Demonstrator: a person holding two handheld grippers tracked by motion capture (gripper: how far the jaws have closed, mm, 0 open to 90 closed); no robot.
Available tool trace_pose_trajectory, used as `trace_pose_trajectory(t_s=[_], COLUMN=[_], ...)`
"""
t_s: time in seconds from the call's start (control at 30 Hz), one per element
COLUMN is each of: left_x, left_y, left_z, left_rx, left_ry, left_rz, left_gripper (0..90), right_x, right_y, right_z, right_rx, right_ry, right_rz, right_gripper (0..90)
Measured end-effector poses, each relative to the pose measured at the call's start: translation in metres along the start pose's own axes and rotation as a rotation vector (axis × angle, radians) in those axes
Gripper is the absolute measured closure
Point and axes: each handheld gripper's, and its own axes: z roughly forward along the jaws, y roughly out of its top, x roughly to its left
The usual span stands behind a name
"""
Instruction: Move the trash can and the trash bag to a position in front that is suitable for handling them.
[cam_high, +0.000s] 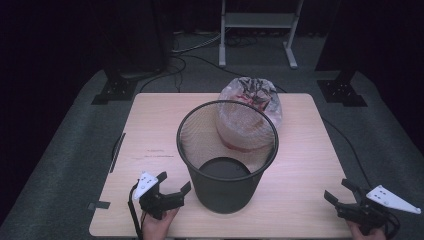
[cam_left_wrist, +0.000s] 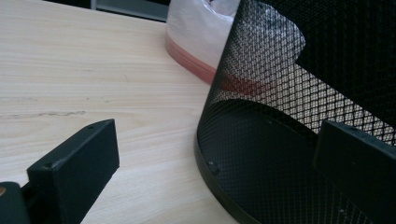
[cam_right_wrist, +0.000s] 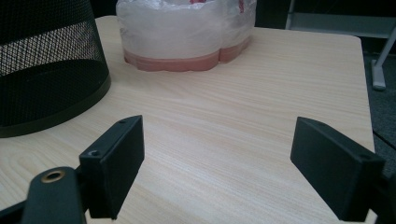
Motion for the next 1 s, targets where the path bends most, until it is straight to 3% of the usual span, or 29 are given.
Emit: trace_pose_trajectory(t_s=[0.03, 0.5, 0.67, 0.87, 0.9, 1.0], left_x=[-0.002, -0.010, -0.023, -0.033, -0.037, -0.037], left_y=[0.000, -0.001, -0.001, -0.005, -0.004, -0.005], left_z=[0.003, 0.015, 0.026, 0.037, 0.039, 0.039], left_rx=[0.008, 0.013, 0.038, 0.062, 0.070, 0.072], left_ry=[-0.006, -0.030, -0.057, -0.092, -0.090, -0.091], left_rz=[0.013, 0.008, 0.063, 0.089, 0.116, 0.117], left_gripper=[0.0, 0.0, 0.0, 0.0, 0.0, 0.0], right_x=[0.000, 0.000, 0.000, 0.001, 0.002, 0.002], right_y=[0.000, -0.001, -0.002, -0.002, -0.002, -0.003], right_z=[0.000, -0.003, -0.004, -0.003, -0.002, -0.002], right_rx=[0.001, -0.007, -0.004, -0.002, 0.002, 0.009], right_ry=[0.002, -0.007, -0.005, -0.003, -0.002, 0.003], right_rz=[0.002, -0.001, -0.003, -0.006, -0.006, -0.011], right_gripper=[16.6, 16.6, 16.6, 16.6, 16.6, 16.6])
